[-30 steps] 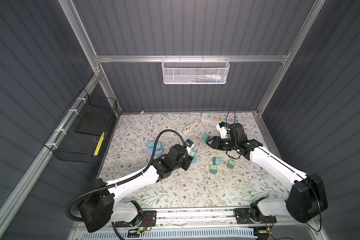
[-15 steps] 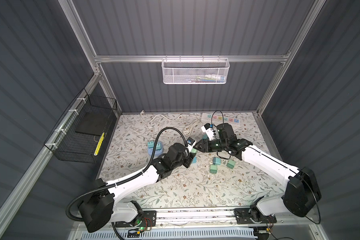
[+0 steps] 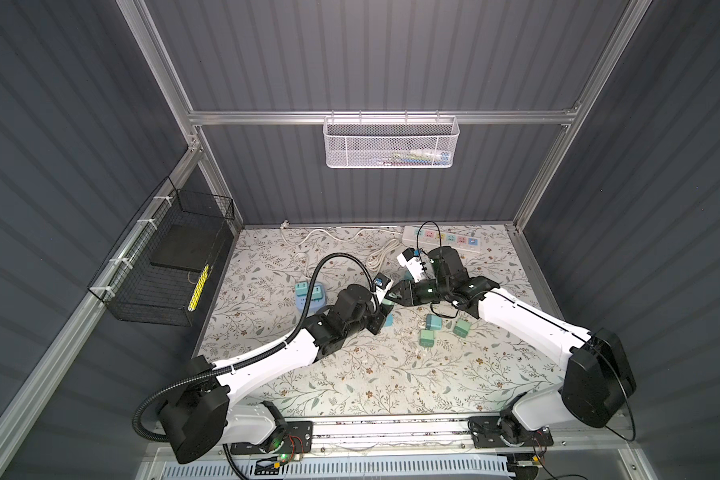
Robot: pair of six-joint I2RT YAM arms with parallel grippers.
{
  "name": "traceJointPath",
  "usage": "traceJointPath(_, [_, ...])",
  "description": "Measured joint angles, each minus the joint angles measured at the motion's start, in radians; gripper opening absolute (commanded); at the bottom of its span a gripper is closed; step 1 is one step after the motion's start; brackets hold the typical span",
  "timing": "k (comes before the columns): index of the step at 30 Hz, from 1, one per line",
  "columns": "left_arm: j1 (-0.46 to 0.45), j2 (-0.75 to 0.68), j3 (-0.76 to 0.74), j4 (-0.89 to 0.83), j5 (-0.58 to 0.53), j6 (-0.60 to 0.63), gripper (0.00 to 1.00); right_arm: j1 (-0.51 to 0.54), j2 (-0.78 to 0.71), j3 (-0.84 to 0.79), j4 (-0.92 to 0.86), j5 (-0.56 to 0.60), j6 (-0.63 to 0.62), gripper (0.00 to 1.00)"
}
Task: Insert the plug
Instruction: 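Grasp the mint-green adapter with the right gripper while the left gripper releases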
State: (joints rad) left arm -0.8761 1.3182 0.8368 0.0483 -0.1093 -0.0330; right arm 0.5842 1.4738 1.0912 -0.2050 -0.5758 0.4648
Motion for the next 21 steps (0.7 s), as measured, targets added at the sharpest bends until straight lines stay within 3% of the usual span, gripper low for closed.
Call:
traceJointPath(4, [-0.002, -0.005, 0.000, -0.002, -0.049, -0.016, 0.82, 0.010, 0.001, 0.004, 0.008, 0.014, 0.006, 0.17])
traceJointPath(7, [-0.003, -0.041, -0.010, -0.003, -0.156, -0.060, 0.89, 0.015, 0.003, 0.004, 0.025, 0.068, 0.003, 0.16])
traceJointPath(14, [-0.003, -0.121, -0.056, -0.129, -0.470, -0.340, 0.93, 0.031, 0.092, 0.003, 0.161, 0.311, -0.029, 0.16])
traceJointPath(21, [0.005, -0.251, -0.212, -0.268, -0.575, -0.599, 0.94, 0.070, 0.264, 0.004, 0.317, 0.534, -0.055, 0.15])
